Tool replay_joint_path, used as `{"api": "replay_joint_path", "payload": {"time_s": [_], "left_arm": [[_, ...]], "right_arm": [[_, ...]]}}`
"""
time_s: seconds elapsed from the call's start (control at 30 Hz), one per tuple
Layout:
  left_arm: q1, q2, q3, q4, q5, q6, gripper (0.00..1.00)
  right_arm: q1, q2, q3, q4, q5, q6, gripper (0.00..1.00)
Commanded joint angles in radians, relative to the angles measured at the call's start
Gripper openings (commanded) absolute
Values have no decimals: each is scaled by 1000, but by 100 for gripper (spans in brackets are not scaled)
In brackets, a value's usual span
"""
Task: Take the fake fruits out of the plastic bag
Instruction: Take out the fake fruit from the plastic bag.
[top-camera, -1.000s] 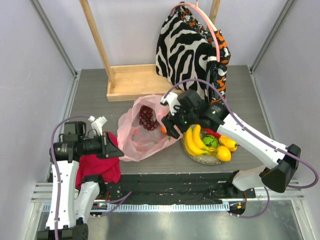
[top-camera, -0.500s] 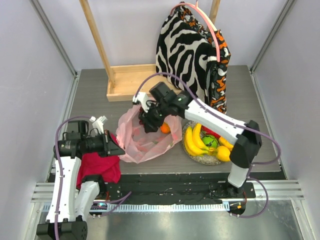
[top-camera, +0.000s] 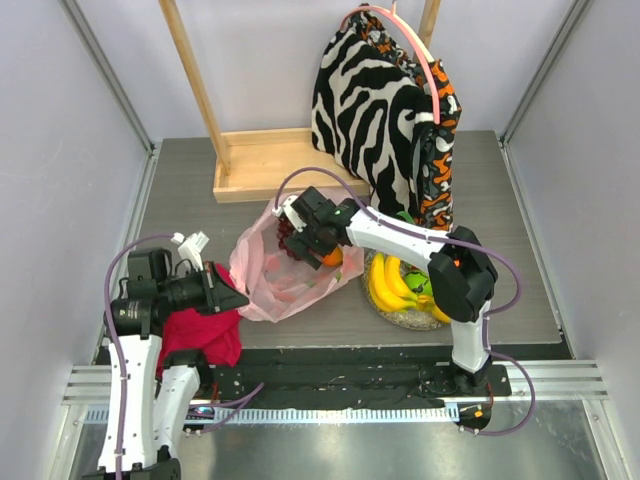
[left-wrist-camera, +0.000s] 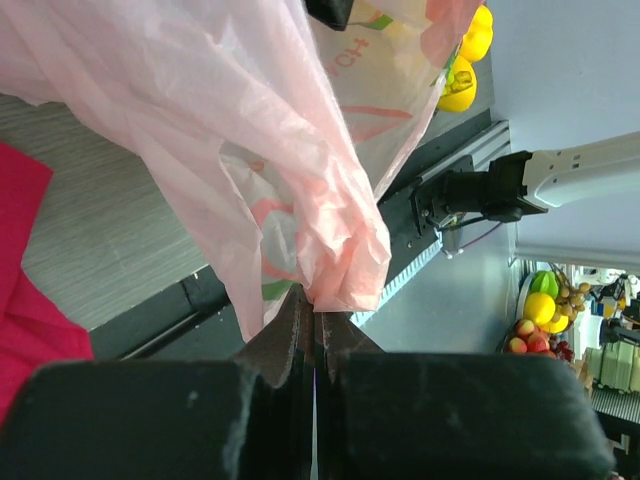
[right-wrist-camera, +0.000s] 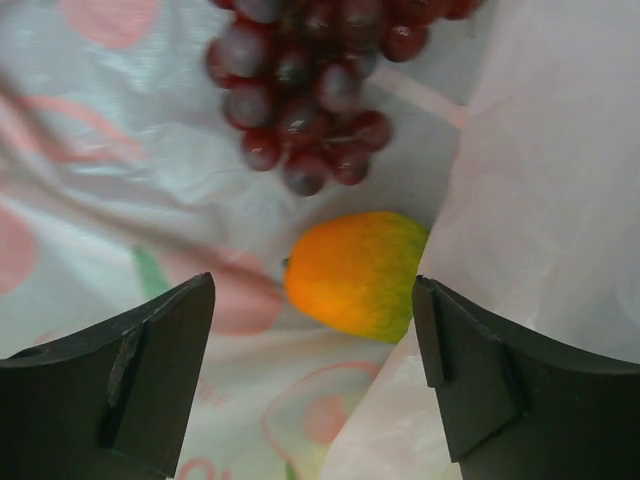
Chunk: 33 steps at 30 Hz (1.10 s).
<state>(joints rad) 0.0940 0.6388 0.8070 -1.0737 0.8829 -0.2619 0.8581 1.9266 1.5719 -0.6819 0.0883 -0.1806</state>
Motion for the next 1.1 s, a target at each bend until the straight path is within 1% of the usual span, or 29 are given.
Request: {"api": "replay_joint_path", "payload": {"time_s": [0.0, 0.17, 0.4, 0.47, 0.5, 0.57, 0.6, 0.63, 0.67, 0.7, 0.73, 0.77, 0.8, 0.83, 0.87, 0.9, 0.97, 1.0, 1.07], "left_arm": [[16, 4, -28, 103, 27, -37, 0], [21, -14, -46, 127, 44, -60, 0], [21, -18, -46, 124, 45, -62, 0], [21, -24, -46, 123, 45, -62, 0], [23, -27, -45, 123, 45, -57, 0], [23, -27, -37, 115, 42, -50, 0], [23, -28, -35, 112, 39, -45, 0], [20, -27, -29, 106, 34, -37, 0], [19, -28, -28, 104, 31, -36, 0], [15, -27, -25, 106, 28, -31, 0], [4, -27, -23, 106, 24, -31, 0], [-2, -25, -22, 107, 18, -30, 0], [-14, -21, -22, 113, 10, -30, 0], [-19, -19, -20, 118, 5, -31, 0], [-26, -18, -22, 124, 4, -31, 0], [-39, -11, -25, 130, 1, -34, 0], [-48, -2, -20, 133, -1, -34, 0], [-56, 4, -19, 135, -4, -36, 0], [-60, 15, -17, 144, -7, -52, 0]], "right_arm": [[-1, 18, -42, 67, 171, -92, 92], [-1, 21, -99, 84, 176, -138, 93], [-2, 74, -107, 93, 169, -163, 93], [-1, 90, -121, 94, 169, -190, 91], [-1, 103, -119, 91, 165, -200, 86], [-1, 112, -99, 82, 148, -214, 79], [-2, 115, -86, 70, 134, -221, 68], [-1, 111, -47, 62, 120, -226, 62], [1, 104, -21, 50, 90, -224, 51], [4, 91, 11, 16, 71, -224, 44], [7, 80, 81, -4, 42, -221, 34], [13, 68, 123, -52, -41, -203, 29], [16, 33, 196, -71, -80, -185, 26], [18, 17, 227, -85, -149, -159, 24], [24, 0, 255, -109, -250, -125, 23], [30, -21, 295, -123, -289, -112, 22], [44, -61, 321, -172, -373, -93, 22], [47, -70, 336, -189, -447, -73, 22], [48, -113, 330, -218, -501, -51, 22]]}}
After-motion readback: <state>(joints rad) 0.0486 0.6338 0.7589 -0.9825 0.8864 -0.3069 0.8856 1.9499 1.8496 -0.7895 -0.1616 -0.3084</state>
